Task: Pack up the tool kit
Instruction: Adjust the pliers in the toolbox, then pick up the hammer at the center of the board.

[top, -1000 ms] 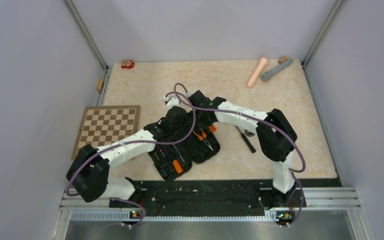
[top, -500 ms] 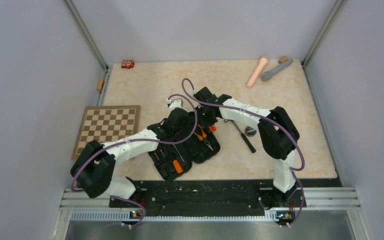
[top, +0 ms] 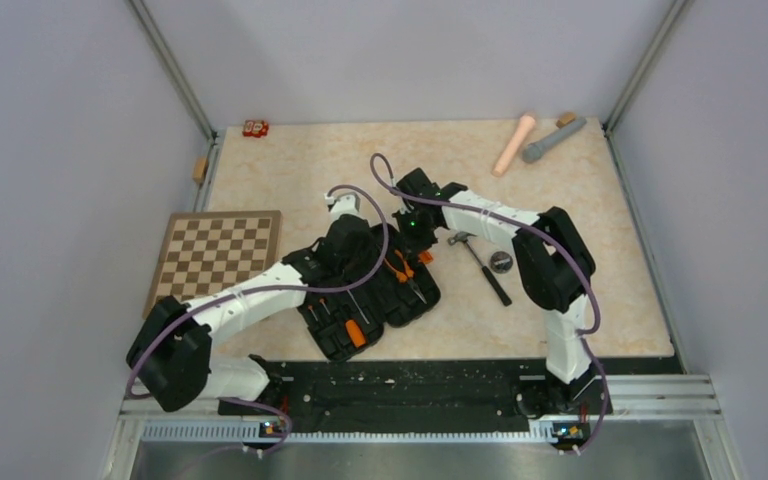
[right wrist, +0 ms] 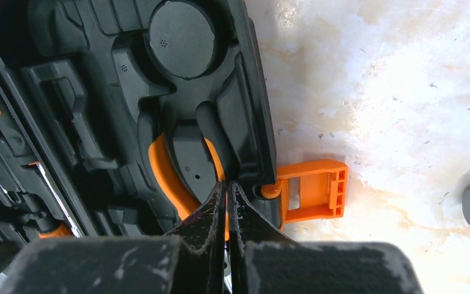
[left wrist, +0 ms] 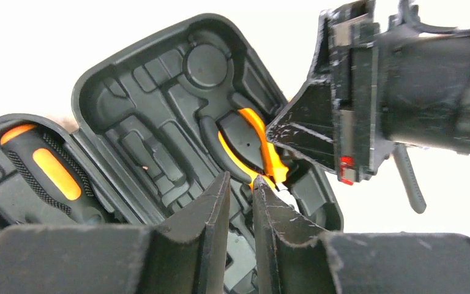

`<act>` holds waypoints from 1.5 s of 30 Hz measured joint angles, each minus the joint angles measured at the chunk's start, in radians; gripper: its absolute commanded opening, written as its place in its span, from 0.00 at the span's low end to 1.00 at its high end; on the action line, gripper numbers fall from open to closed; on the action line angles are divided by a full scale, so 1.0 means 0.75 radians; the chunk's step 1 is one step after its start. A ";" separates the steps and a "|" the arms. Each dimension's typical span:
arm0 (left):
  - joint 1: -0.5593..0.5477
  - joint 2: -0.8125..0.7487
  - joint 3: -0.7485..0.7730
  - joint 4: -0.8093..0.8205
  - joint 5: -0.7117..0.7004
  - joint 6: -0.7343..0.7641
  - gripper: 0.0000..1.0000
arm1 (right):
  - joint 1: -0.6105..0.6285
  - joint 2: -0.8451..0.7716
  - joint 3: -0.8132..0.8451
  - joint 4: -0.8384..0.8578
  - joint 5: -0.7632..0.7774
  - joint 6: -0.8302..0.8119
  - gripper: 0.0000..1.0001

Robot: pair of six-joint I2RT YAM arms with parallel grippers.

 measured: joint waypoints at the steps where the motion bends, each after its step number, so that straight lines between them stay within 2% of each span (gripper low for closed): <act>1: 0.000 -0.025 0.000 -0.003 -0.005 0.005 0.26 | -0.002 0.006 0.009 -0.009 -0.005 -0.008 0.00; 10: 0.000 -0.173 0.000 -0.012 -0.030 0.051 0.28 | -0.001 -0.022 0.024 -0.014 -0.016 -0.042 0.05; 14: 0.000 -0.180 0.000 -0.012 -0.027 0.060 0.27 | 0.004 -0.028 0.046 -0.031 -0.004 -0.053 0.15; 17: 0.001 -0.166 0.000 -0.007 -0.015 0.058 0.23 | 0.011 -0.035 0.061 -0.050 0.023 -0.066 0.18; 24: 0.002 0.039 0.022 0.022 0.089 0.052 0.18 | -0.037 -0.230 0.038 -0.097 0.188 -0.097 0.24; 30: 0.002 0.284 0.104 0.034 0.183 0.052 0.14 | -0.171 -0.456 -0.130 -0.080 0.273 -0.105 0.26; 36: 0.002 0.382 0.157 0.044 0.194 0.053 0.12 | -0.267 -0.480 -0.287 -0.080 0.304 -0.104 0.26; 42: 0.002 0.419 0.160 0.074 0.193 0.027 0.11 | -0.334 -0.480 -0.355 -0.072 0.309 -0.103 0.26; 45: 0.008 0.419 0.155 0.081 0.194 0.018 0.15 | -0.347 -0.480 -0.373 -0.068 0.311 -0.104 0.28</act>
